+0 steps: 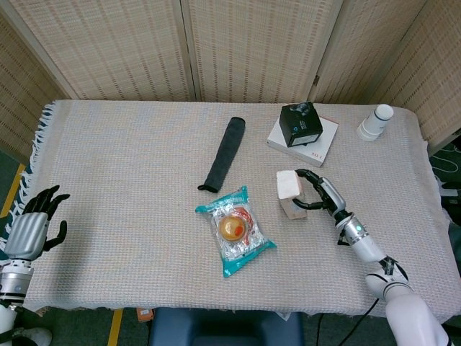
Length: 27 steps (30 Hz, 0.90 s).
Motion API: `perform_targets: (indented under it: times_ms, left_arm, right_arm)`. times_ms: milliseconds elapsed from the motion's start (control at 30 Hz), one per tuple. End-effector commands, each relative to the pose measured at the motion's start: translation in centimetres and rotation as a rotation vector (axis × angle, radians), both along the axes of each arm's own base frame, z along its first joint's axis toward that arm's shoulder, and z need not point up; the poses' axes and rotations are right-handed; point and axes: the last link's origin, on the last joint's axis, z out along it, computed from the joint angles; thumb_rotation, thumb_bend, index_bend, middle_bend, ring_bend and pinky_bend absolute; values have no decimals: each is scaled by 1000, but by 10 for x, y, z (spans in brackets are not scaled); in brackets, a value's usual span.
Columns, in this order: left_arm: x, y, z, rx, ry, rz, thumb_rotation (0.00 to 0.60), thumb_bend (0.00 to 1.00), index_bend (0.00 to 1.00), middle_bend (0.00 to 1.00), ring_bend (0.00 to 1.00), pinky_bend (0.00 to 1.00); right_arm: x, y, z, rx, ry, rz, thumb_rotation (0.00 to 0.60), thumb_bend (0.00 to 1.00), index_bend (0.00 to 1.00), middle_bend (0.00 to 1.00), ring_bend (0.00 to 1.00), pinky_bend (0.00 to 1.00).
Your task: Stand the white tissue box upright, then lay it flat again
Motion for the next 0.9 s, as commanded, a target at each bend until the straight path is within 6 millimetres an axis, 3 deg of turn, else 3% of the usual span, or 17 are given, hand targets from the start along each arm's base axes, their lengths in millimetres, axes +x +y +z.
perform_targets:
  times_ms: [33,567,900]
  left_arm:
    - [0,0,0,-2,2,-1,600,550,191,0,0,117]
    - [3,-1,-1,-5,7,-6,600,550,192,0,0,118]
    - [4,-2,-3,-9,15,-9,600,549,192,0,0,118]
  right_arm:
    - [-2,3,5,3,1,16,600,213,381,383,149,0]
    - [-33,22,27,25,107,2,600,213,379,383,152,0]
    - [-39,25,35,64,152,-1,600,213,327,382,151,0]
